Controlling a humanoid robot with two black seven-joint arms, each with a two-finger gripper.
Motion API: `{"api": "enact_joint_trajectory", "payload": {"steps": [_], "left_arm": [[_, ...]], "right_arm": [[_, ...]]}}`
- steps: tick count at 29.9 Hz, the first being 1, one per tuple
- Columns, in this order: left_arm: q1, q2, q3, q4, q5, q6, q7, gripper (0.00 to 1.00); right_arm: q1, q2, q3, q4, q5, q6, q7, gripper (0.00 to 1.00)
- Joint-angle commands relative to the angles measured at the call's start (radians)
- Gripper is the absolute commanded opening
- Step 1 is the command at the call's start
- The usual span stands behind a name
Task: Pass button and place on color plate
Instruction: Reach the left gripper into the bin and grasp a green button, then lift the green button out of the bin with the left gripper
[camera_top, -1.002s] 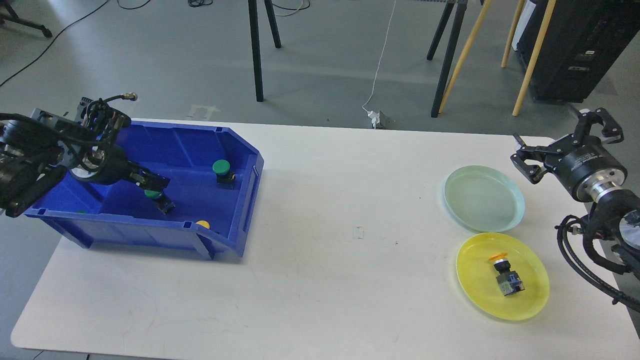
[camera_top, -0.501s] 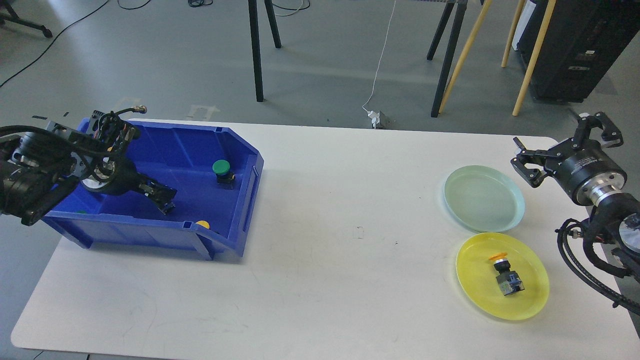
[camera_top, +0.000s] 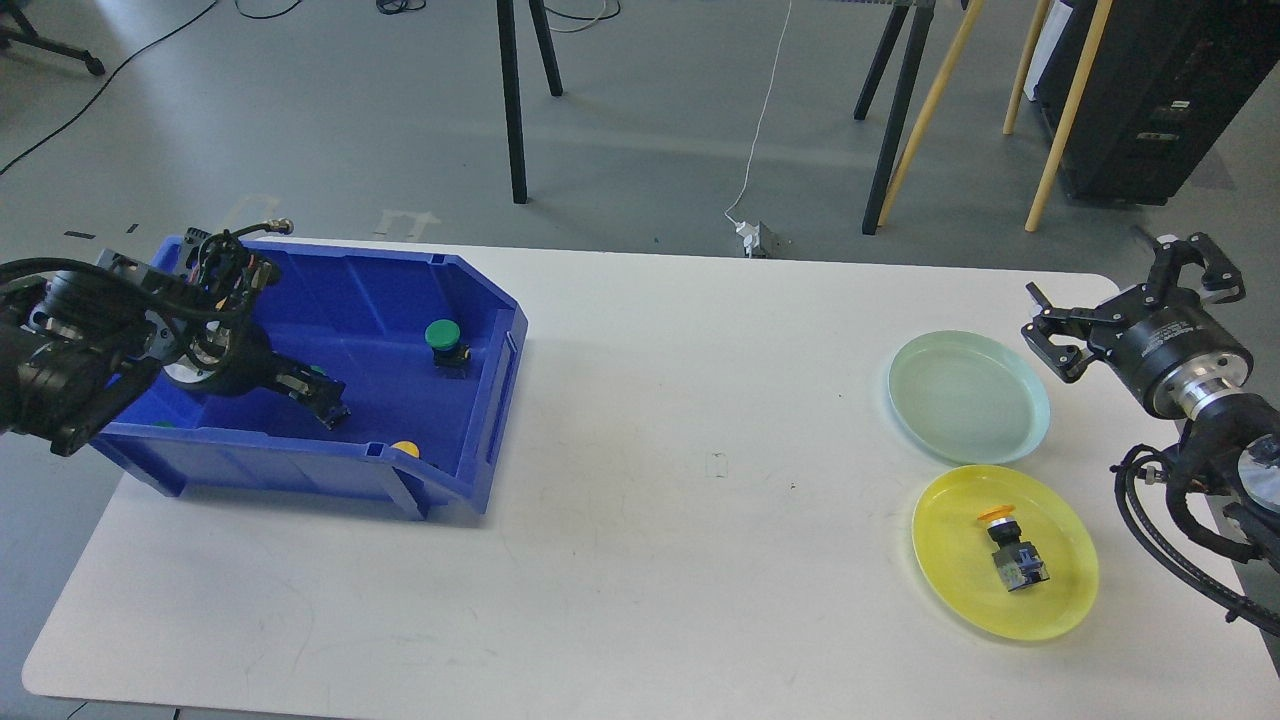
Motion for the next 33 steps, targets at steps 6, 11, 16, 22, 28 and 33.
{"api": "enact_joint_trajectory", "payload": {"steps": [6, 11, 16, 22, 28, 33], "left_arm": [[0.011, 0.001, -0.002, 0.001, -0.007, 0.000, 0.000, 0.54], [0.008, 0.006, -0.002, -0.001, -0.008, 0.000, 0.000, 0.25], [0.007, 0.003, 0.000, -0.007, -0.002, 0.000, 0.000, 0.09], [-0.116, 0.105, -0.025, -0.204, -0.024, 0.000, 0.000, 0.09], [-0.236, 0.247, -0.139, -0.427, -0.247, 0.000, 0.000, 0.10], [-0.210, 0.193, -0.329, -0.510, -0.520, 0.000, 0.000, 0.10]], "right_arm": [[-0.001, 0.000, -0.001, -0.002, 0.000, -0.001, 0.000, 1.00], [-0.010, 0.000, 0.000, 0.000, 0.000, 0.000, 0.000, 1.00], [-0.019, 0.000, 0.002, 0.000, 0.000, 0.000, 0.000, 1.00], [-0.016, -0.005, 0.005, -0.002, -0.014, 0.000, 0.002, 1.00], [0.016, -0.011, 0.009, -0.002, -0.159, 0.000, 0.000, 1.00], [0.033, -0.012, 0.005, 0.002, -0.345, 0.003, 0.000, 1.00]]}}
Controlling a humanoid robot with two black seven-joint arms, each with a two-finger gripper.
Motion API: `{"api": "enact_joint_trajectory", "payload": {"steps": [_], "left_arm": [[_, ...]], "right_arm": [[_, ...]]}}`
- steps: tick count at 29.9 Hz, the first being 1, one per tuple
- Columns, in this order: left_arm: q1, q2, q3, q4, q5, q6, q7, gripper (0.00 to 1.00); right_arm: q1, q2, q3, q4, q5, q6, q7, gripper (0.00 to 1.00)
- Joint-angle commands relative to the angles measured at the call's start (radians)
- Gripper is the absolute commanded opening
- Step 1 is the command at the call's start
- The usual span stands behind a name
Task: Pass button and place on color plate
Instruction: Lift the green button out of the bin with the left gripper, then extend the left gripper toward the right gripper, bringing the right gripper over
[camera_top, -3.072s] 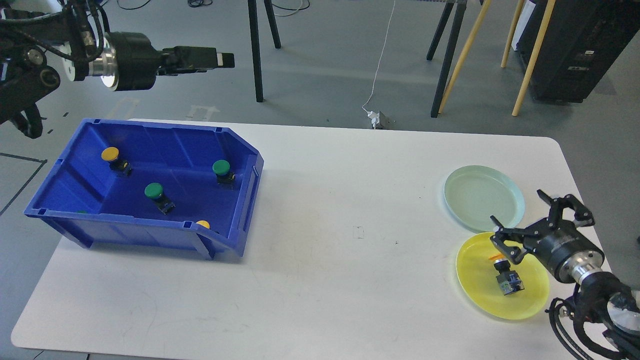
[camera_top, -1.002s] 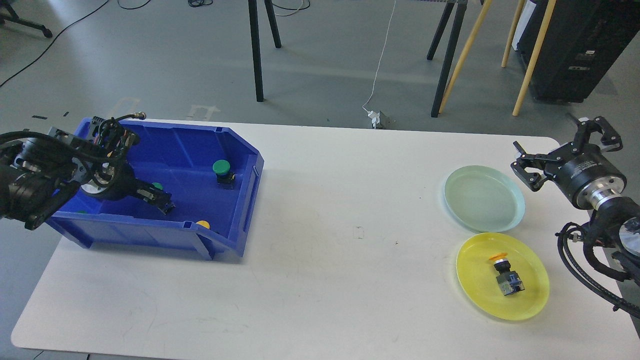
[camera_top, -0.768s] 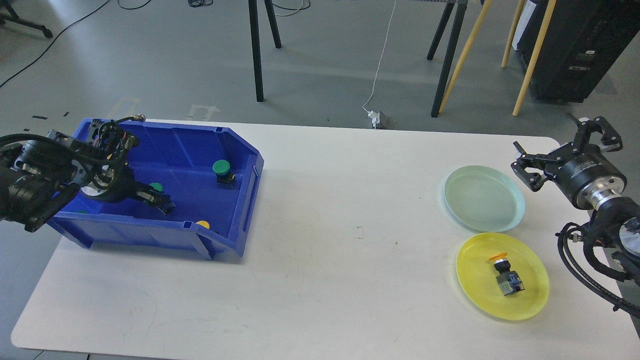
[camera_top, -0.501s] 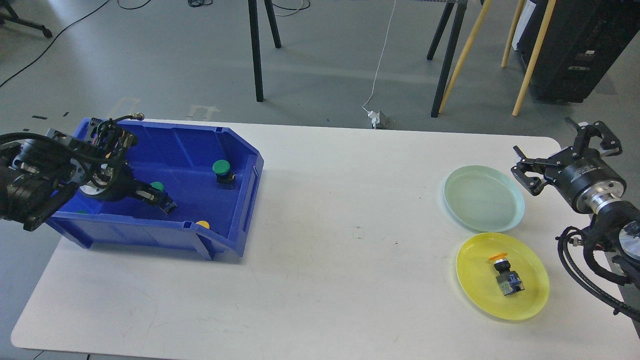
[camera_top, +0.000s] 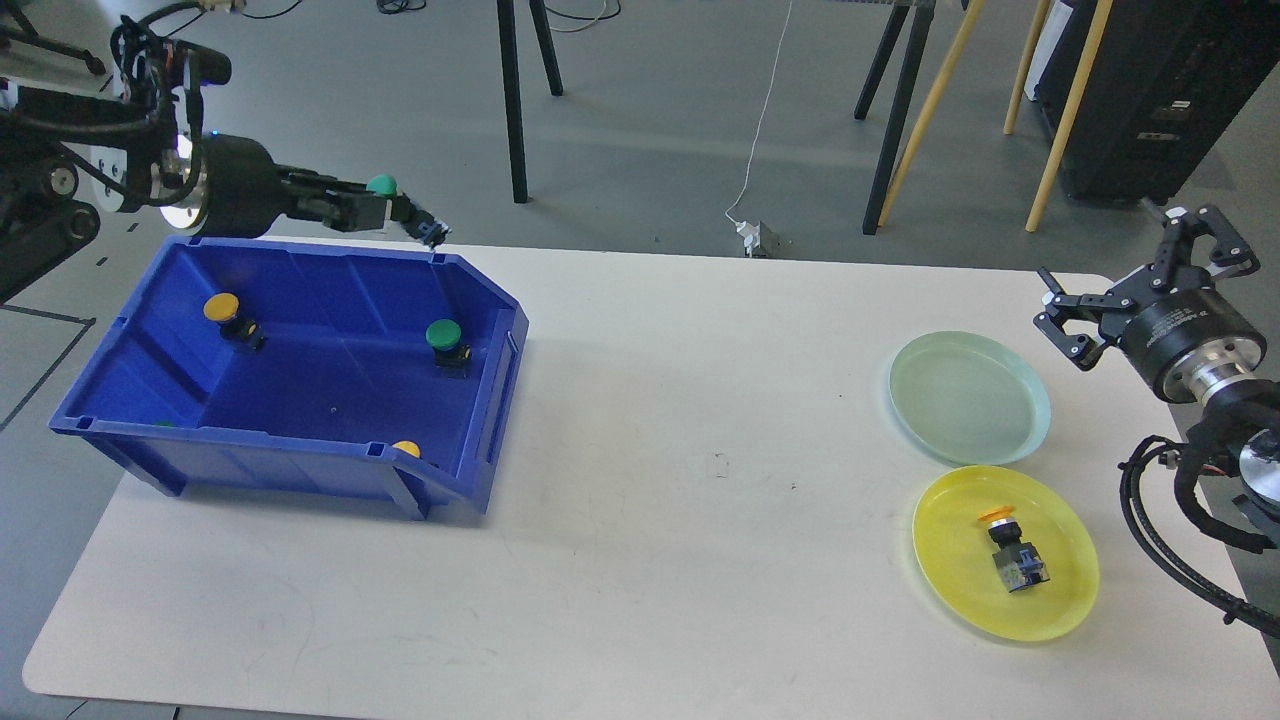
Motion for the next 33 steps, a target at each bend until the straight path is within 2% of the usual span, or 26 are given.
{"api": "enact_joint_trajectory", "payload": {"steps": [1, 5, 9, 13, 16, 22, 33], "left_arm": [[0.039, -0.071, -0.134, -0.055, -0.207, 0.000, 0.000, 0.10], [0.086, -0.265, -0.225, -0.004, -0.324, 0.000, 0.000, 0.11], [0.112, -0.478, -0.232, 0.173, -0.324, 0.000, 0.000, 0.11], [0.114, -0.585, -0.219, 0.240, -0.316, 0.000, 0.000, 0.11], [0.116, -0.609, -0.217, 0.244, -0.283, 0.000, 0.000, 0.11], [0.117, -0.643, -0.219, 0.256, -0.263, 0.000, 0.000, 0.11], [0.120, -0.643, -0.219, 0.259, -0.261, 0.000, 0.000, 0.11]], "right_arm": [[0.005, -0.001, -0.009, 0.006, -0.123, 0.017, -0.001, 1.00], [0.004, -0.001, -0.078, 0.020, -0.244, 0.124, -0.001, 1.00], [0.010, -0.030, -0.123, 0.058, -0.274, 0.216, -0.013, 1.00], [0.066, -0.044, -0.181, 0.067, -0.272, 0.365, -0.045, 0.99], [0.169, -0.044, -0.289, 0.061, -0.260, 0.414, -0.045, 0.99], [0.327, -0.020, -0.448, 0.014, -0.211, 0.423, -0.045, 0.99], [0.390, 0.075, -0.463, -0.077, -0.159, 0.423, -0.045, 0.99]]}}
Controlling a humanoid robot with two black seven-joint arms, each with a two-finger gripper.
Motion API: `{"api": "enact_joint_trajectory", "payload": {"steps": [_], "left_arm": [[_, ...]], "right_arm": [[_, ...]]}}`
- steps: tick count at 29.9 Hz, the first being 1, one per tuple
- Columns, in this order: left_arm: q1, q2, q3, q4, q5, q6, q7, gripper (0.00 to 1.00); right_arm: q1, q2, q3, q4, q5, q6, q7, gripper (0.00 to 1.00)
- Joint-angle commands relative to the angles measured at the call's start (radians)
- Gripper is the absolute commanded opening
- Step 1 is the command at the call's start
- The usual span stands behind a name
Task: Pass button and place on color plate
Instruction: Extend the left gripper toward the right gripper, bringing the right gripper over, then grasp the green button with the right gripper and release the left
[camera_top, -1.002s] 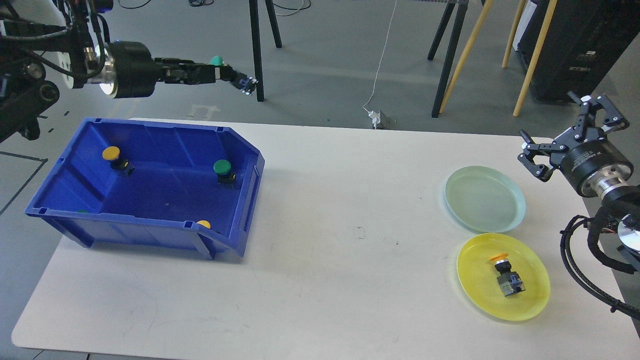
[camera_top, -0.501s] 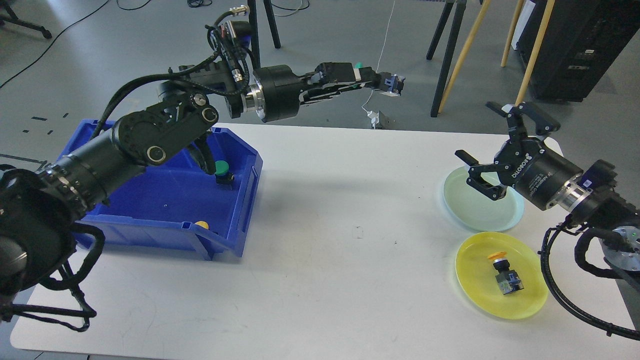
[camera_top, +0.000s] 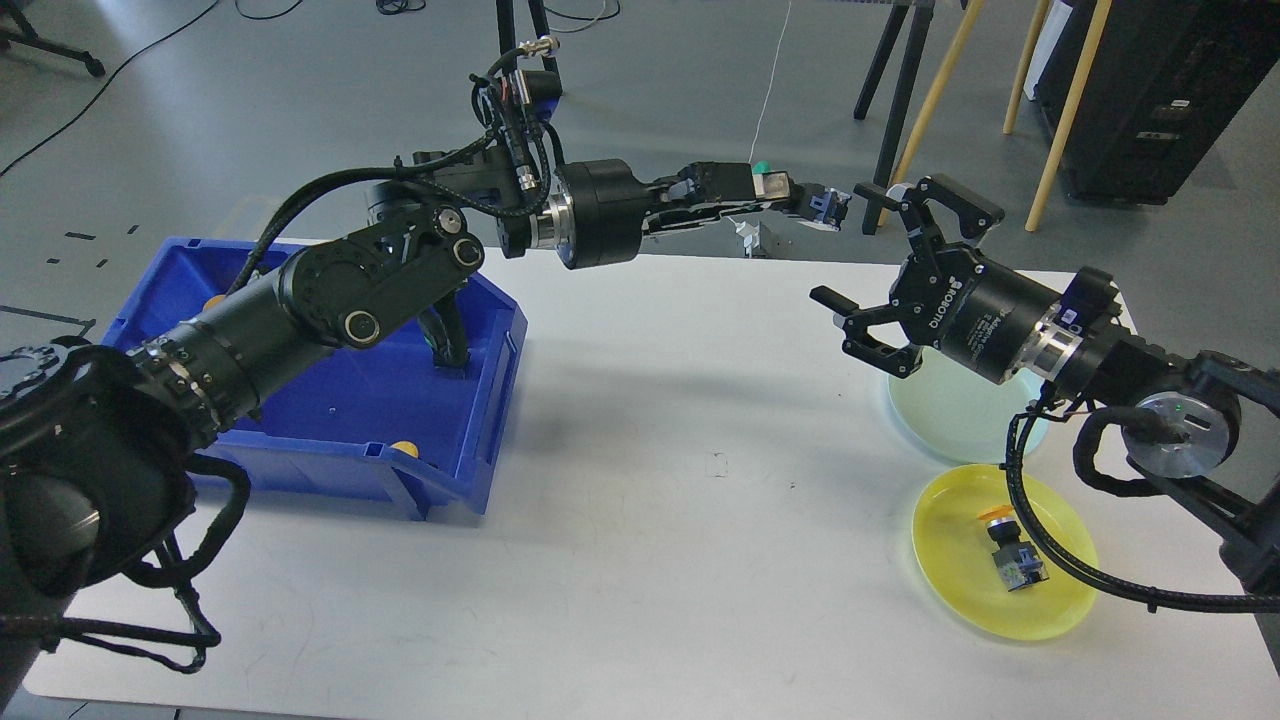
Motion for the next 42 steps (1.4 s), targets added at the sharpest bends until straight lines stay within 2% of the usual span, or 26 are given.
{"api": "enact_joint_trajectory", "payload": {"steps": [1, 11, 16, 18, 23, 26, 28, 29, 31, 32, 33, 37, 39, 41, 42], "left_arm": [[0.001, 0.000, 0.000, 0.004, 0.000, 0.000, 0.000, 0.11], [0.004, 0.000, 0.002, 0.007, 0.000, 0.000, 0.000, 0.11], [0.004, -0.002, 0.002, 0.007, 0.000, 0.000, 0.000, 0.11], [0.004, -0.002, 0.002, 0.007, 0.000, 0.000, 0.000, 0.11], [0.004, -0.003, 0.002, 0.017, -0.001, 0.000, 0.000, 0.11], [0.004, -0.003, 0.002, 0.024, -0.001, 0.000, 0.000, 0.11], [0.002, -0.003, 0.000, 0.024, -0.001, 0.000, 0.000, 0.11], [0.004, -0.005, 0.002, 0.024, -0.001, 0.000, 0.000, 0.11], [0.004, -0.005, 0.000, 0.026, -0.001, 0.000, 0.000, 0.11], [0.004, -0.005, 0.000, 0.026, -0.001, 0.000, 0.000, 0.11], [0.002, -0.005, 0.002, 0.026, -0.001, 0.000, 0.000, 0.11], [0.002, -0.005, 0.002, 0.024, -0.003, 0.000, 0.000, 0.13], [0.004, -0.005, 0.000, 0.026, -0.005, 0.000, 0.000, 0.17], [0.005, -0.009, -0.001, 0.026, -0.018, 0.000, 0.000, 0.43], [0.007, -0.018, -0.003, 0.026, -0.020, 0.000, 0.000, 0.61]], "right_arm": [[0.019, 0.025, -0.003, -0.033, 0.022, -0.002, 0.000, 0.99], [0.068, 0.130, -0.006, -0.118, 0.025, -0.008, -0.001, 0.97], [0.079, 0.151, -0.006, -0.131, 0.025, -0.014, -0.001, 0.91], [0.078, 0.151, -0.006, -0.135, 0.025, -0.014, -0.001, 0.84], [0.068, 0.145, -0.004, -0.135, 0.025, -0.022, -0.001, 0.60], [0.065, 0.144, -0.004, -0.133, 0.025, -0.019, 0.000, 0.52], [0.065, 0.144, -0.004, -0.133, 0.025, -0.014, 0.000, 0.42], [0.067, 0.145, -0.004, -0.133, 0.023, -0.014, 0.000, 0.34], [0.072, 0.151, -0.004, -0.135, 0.023, -0.026, 0.000, 0.09], [0.073, 0.151, -0.004, -0.135, 0.023, -0.025, 0.000, 0.04], [0.073, 0.151, -0.004, -0.133, 0.023, -0.025, 0.000, 0.01], [0.076, 0.150, -0.004, -0.133, 0.023, -0.035, 0.000, 0.01], [0.076, 0.148, -0.004, -0.131, 0.023, -0.045, 0.000, 0.01], [0.076, 0.148, -0.003, -0.131, 0.025, -0.054, 0.000, 0.01], [0.075, 0.147, -0.003, -0.130, 0.025, -0.057, 0.000, 0.01]]}}
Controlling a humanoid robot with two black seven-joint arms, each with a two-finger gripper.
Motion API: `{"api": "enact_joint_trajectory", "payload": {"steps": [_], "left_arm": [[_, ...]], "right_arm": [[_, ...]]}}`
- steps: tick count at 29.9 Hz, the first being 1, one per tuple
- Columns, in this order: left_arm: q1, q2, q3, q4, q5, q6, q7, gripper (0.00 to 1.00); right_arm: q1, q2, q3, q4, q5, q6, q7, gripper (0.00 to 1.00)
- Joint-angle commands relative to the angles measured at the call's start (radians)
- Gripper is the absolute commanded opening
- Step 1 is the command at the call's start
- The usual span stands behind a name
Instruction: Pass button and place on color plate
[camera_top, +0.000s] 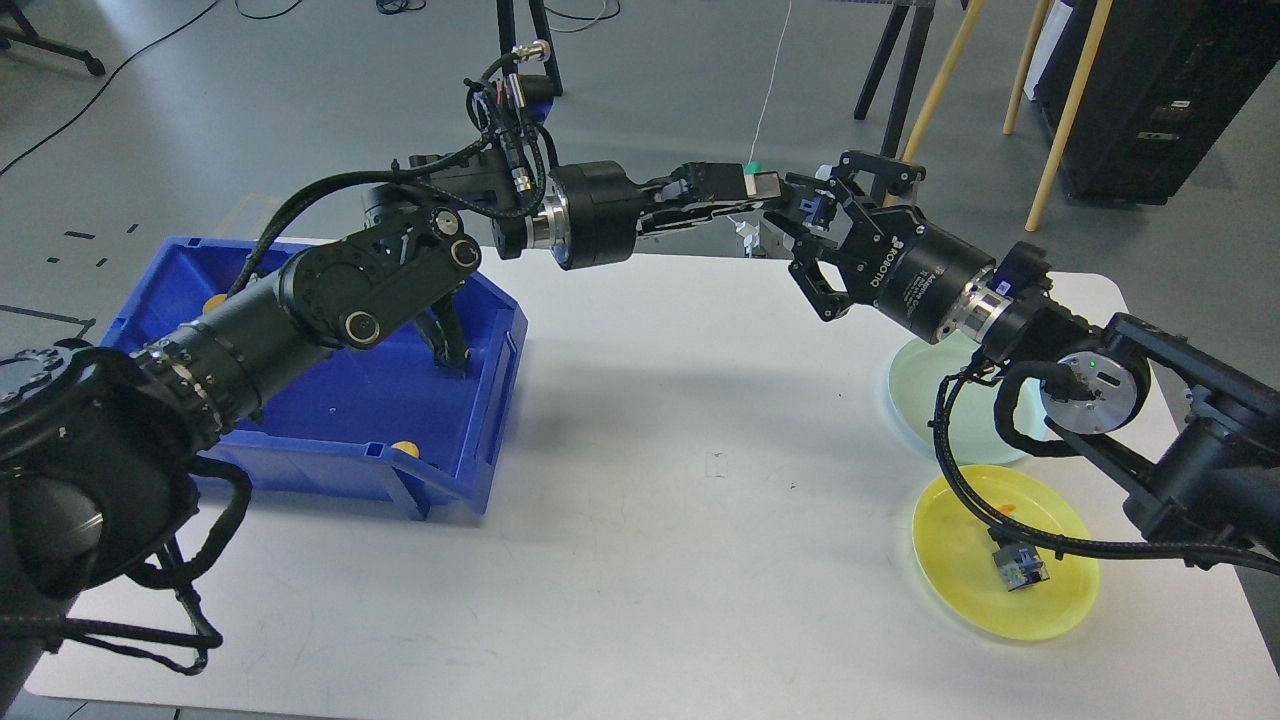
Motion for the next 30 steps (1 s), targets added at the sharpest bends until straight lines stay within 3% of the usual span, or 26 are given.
{"api": "enact_joint_trajectory", "payload": {"steps": [1, 5, 11, 15, 19, 25, 28, 30], "left_arm": [[0.004, -0.020, -0.003, 0.000, -0.010, 0.000, 0.000, 0.66], [0.004, -0.025, -0.003, 0.000, -0.011, 0.000, 0.000, 0.84], [0.004, -0.025, -0.006, 0.000, -0.011, 0.000, 0.000, 0.86], [0.004, -0.025, -0.008, 0.000, -0.019, 0.000, 0.000, 0.86], [0.004, -0.026, -0.008, 0.000, -0.022, 0.000, 0.000, 0.86], [0.004, -0.026, -0.008, 0.000, -0.022, 0.000, 0.000, 0.86], [0.004, -0.026, -0.008, 0.000, -0.022, 0.000, 0.000, 0.86], [0.004, -0.026, -0.008, 0.000, -0.022, 0.000, 0.000, 0.86]], "right_arm": [[-0.002, -0.004, 0.001, 0.001, 0.001, -0.014, 0.000, 0.01], [-0.006, -0.010, 0.004, 0.001, 0.001, -0.033, -0.002, 0.01], [-0.070, -0.030, 0.081, -0.006, 0.037, -0.125, 0.000, 0.01], [-0.181, -0.019, 0.216, -0.016, 0.142, -0.275, -0.002, 0.01], [-0.210, -0.018, 0.236, -0.046, 0.265, -0.523, -0.010, 0.01], [-0.201, 0.016, 0.184, -0.147, 0.302, -0.750, -0.152, 0.01], [-0.183, 0.048, 0.173, -0.206, 0.302, -0.798, -0.209, 0.01], [-0.181, 0.059, 0.175, -0.229, 0.304, -0.798, -0.223, 0.02]]}}
